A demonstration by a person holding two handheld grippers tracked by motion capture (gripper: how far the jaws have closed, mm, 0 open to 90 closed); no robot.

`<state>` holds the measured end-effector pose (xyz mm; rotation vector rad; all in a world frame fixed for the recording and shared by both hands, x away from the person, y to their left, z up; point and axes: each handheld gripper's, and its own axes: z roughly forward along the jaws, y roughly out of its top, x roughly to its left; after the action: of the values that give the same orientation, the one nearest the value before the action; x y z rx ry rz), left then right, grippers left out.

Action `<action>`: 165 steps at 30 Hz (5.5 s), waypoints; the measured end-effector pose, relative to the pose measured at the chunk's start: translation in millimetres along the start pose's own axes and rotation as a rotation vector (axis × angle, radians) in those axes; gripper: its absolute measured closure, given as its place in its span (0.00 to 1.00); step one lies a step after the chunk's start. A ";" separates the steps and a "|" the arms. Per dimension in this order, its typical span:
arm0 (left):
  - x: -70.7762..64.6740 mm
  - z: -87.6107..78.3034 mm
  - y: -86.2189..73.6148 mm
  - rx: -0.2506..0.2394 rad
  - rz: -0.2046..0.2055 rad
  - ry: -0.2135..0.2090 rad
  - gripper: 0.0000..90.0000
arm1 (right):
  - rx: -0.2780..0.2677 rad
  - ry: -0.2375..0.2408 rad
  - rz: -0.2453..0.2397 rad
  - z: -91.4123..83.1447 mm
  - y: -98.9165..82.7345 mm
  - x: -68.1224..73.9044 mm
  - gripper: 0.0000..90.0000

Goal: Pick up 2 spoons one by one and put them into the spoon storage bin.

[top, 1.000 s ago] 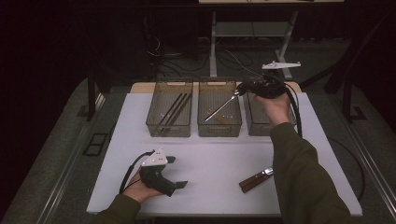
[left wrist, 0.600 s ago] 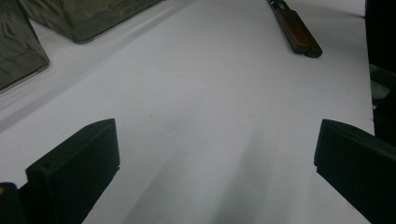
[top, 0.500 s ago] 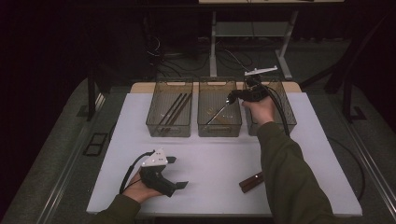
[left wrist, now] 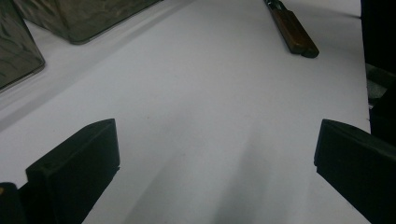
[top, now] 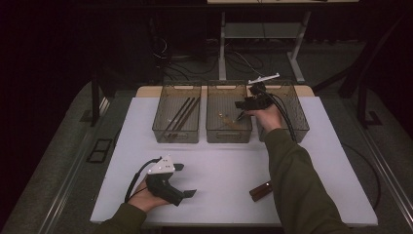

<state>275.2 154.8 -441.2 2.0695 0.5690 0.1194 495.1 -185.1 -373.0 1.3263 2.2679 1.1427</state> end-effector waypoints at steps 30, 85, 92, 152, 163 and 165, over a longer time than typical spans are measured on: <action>-0.8 0.9 -0.9 -0.003 -0.021 0.009 0.00 | -0.087 0.143 -0.077 -68.5 -28.0 11.4 0.39; -1.0 0.2 -1.0 0.007 -0.013 0.015 0.00 | 0.149 0.348 -0.286 -138.8 -199.4 54.8 1.00; -0.7 0.2 -1.1 0.008 -0.014 0.019 0.00 | 0.181 0.362 -0.300 -143.0 -211.7 61.1 1.00; -0.1 1.1 -1.3 0.013 -0.014 0.020 0.00 | 0.166 0.358 -0.391 -83.5 -188.7 87.0 1.00; 0.0 1.0 -1.1 0.013 -0.014 0.020 0.00 | 0.148 0.323 -0.379 -69.4 -178.4 83.1 1.00; 0.0 1.0 -1.2 0.013 -0.014 0.019 0.00 | 0.147 0.316 -0.377 -67.5 -176.8 82.5 1.00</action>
<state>275.0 154.6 -442.7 2.0788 0.5971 0.1278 303.5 -197.4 -449.0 0.7481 2.7213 1.1291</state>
